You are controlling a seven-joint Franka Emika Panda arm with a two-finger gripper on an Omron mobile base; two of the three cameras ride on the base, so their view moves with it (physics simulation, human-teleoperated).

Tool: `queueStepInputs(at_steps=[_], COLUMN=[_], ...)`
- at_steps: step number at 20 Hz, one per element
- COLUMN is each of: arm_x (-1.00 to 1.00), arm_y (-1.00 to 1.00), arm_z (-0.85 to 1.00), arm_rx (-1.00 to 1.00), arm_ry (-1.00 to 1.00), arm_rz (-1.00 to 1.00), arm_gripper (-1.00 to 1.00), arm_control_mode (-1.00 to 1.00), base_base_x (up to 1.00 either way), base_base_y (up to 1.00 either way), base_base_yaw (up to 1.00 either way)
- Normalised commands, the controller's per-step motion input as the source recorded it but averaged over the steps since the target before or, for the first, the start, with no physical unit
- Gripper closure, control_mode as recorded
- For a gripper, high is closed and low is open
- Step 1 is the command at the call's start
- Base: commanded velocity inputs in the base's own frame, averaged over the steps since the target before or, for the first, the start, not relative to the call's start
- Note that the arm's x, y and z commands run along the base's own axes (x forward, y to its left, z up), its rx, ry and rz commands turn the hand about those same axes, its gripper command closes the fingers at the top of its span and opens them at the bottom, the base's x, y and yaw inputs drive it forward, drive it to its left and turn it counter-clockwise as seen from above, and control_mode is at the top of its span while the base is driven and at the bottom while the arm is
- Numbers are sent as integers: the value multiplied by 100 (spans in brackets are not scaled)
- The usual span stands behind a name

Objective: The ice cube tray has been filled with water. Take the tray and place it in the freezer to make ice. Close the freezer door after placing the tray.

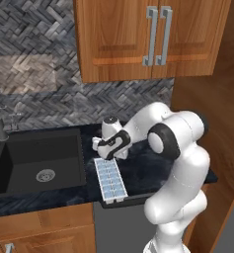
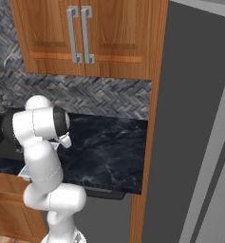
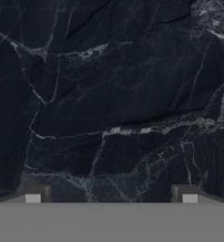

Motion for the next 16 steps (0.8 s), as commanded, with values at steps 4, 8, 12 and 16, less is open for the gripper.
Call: queueStepInputs(at_steps=[4, 8, 12, 16], arm_x=[-6, 10, 24, -37], arm_y=[-12, -43, -58, -5], arm_z=[15, 38, 48, 61], arm_rx=[0, 0, 0, -8], arm_ry=[-2, -7, -12, -18], arm_rz=[0, 0, 0, 12], arm_gripper=[-100, -100, -100, -100], arm_control_mode=[-100, -100, -100, -100], base_base_x=[0, 0, 0, 0], base_base_y=[0, 0, 0, 0], base_base_yaw=[0, 0, 0, 0])
